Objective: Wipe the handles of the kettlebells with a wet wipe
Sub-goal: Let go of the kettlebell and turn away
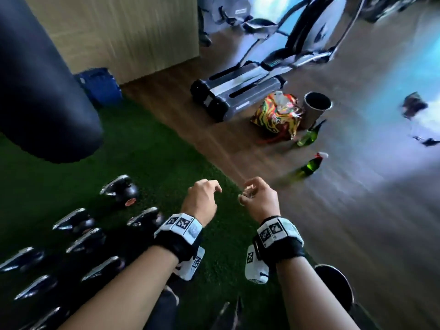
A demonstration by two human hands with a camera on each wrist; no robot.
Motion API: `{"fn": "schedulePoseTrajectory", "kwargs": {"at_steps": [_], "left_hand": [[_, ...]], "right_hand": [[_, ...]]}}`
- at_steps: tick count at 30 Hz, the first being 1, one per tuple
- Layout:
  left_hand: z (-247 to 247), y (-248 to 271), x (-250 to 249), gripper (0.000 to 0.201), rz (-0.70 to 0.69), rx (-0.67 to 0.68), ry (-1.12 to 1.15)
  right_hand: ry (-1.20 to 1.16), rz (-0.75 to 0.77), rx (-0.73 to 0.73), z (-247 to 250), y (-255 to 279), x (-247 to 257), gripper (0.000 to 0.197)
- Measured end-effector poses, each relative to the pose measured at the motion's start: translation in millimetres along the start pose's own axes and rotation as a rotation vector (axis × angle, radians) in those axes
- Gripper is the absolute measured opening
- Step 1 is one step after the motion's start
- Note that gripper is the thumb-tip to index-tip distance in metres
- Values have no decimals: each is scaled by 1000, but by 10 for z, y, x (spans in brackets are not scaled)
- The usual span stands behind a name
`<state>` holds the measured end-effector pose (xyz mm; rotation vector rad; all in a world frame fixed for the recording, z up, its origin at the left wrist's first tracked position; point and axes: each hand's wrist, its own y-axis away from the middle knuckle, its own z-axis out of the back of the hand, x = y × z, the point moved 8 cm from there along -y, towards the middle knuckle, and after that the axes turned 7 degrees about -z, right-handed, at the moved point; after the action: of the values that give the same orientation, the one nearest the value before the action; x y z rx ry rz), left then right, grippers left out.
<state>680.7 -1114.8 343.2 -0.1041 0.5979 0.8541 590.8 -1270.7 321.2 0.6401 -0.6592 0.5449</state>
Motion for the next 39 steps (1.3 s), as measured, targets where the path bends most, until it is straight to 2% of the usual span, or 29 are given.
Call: {"fn": "schedulePoseTrajectory", "kwargs": {"at_steps": [4,7,12,15,19,23,28,35,37,39], "left_hand": [[-723,128,-1183,48,-165,113,-27],[-1344,253,-1928,47,-285,223,-58],[-2375,440,-2820,33,-467,427,-92],[-2949,455,-3095,28,-501,540,-106],[-3749,323,-3282,32,-542,672,-151],[-4631,68,-3285,38,-540,792,-184],[-5723,-224,-3195,38,-568,890,-255],[-6923,-354,-2794,35,-513,995,-358],[-7211,-421,-2718,34,-507,985,-362],[-7430,-497,-2636,34,-479,968,-372]], "right_hand": [[-81,-164,-191,1102,449,-1078,43],[-170,-316,-322,1714,865,-1944,36],[-269,-578,-496,2293,1403,-3230,19],[-355,-723,-563,2445,1571,-3841,20],[-396,-869,-604,2471,1547,-4564,21],[-408,-985,-594,2309,1305,-5242,23],[-463,-1086,-547,1874,869,-6078,23],[-532,-1173,-418,1217,207,-6969,21],[-552,-1187,-405,1064,40,-7242,27],[-562,-1183,-342,884,-109,-7496,49]]}}
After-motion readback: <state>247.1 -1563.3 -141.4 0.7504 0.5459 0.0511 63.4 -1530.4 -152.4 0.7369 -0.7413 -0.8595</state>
